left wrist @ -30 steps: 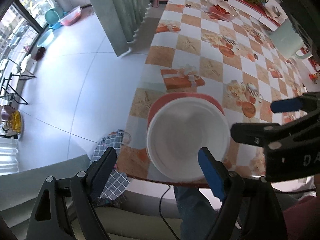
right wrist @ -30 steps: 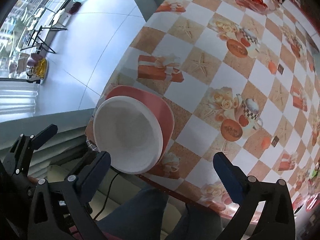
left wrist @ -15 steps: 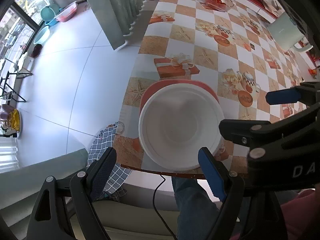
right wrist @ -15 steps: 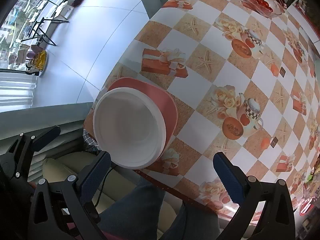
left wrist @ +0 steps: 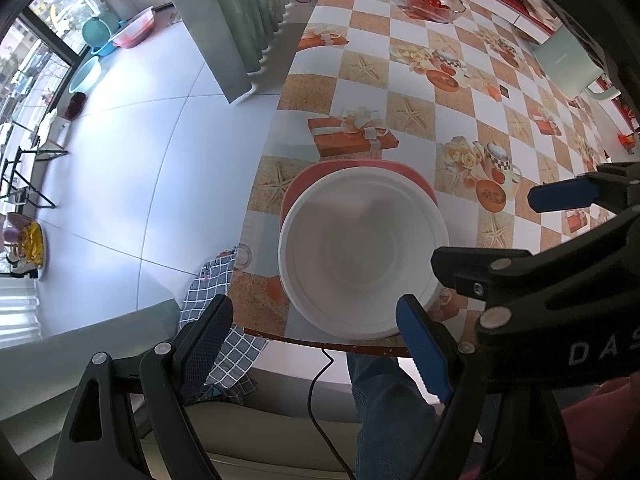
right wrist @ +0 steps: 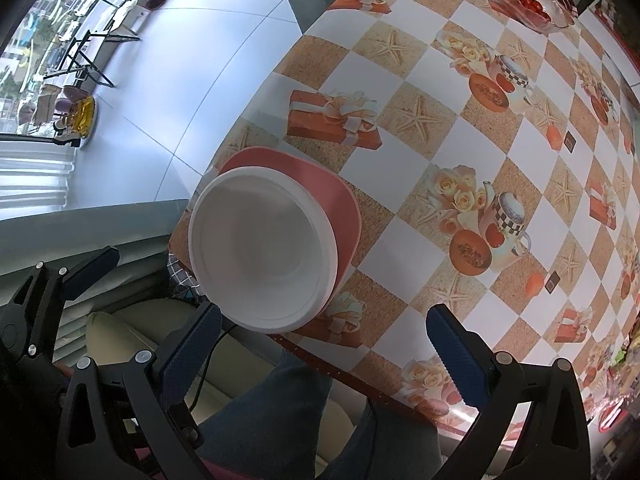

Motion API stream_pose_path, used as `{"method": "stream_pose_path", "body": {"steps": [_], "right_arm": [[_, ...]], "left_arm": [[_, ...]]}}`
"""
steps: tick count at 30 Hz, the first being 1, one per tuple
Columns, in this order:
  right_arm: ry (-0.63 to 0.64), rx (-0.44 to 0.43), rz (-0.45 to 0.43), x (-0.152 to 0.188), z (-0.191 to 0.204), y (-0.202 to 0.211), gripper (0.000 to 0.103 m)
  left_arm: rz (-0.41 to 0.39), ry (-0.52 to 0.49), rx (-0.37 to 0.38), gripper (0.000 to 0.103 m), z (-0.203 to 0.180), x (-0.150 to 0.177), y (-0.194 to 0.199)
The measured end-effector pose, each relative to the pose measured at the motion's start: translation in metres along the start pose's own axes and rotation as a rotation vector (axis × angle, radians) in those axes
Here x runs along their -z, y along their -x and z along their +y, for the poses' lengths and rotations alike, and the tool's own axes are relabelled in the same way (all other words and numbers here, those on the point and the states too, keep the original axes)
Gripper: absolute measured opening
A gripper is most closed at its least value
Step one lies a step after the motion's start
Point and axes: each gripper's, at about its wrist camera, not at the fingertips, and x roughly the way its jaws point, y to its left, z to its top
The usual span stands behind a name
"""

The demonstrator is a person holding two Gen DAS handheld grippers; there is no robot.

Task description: Organize plates and bowls

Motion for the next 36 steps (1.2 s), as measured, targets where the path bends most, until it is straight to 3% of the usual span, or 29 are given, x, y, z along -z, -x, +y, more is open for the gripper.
{"method": "stream_pose_path", "body": {"steps": [36], "right_arm": [[0.018,-0.007,0.014,0.0036,0.0047,-0.0052,0.103]], "left_arm": [[0.007,0.023,-0.005,0.086,0.0046,0.0053,-0.0007]]}}
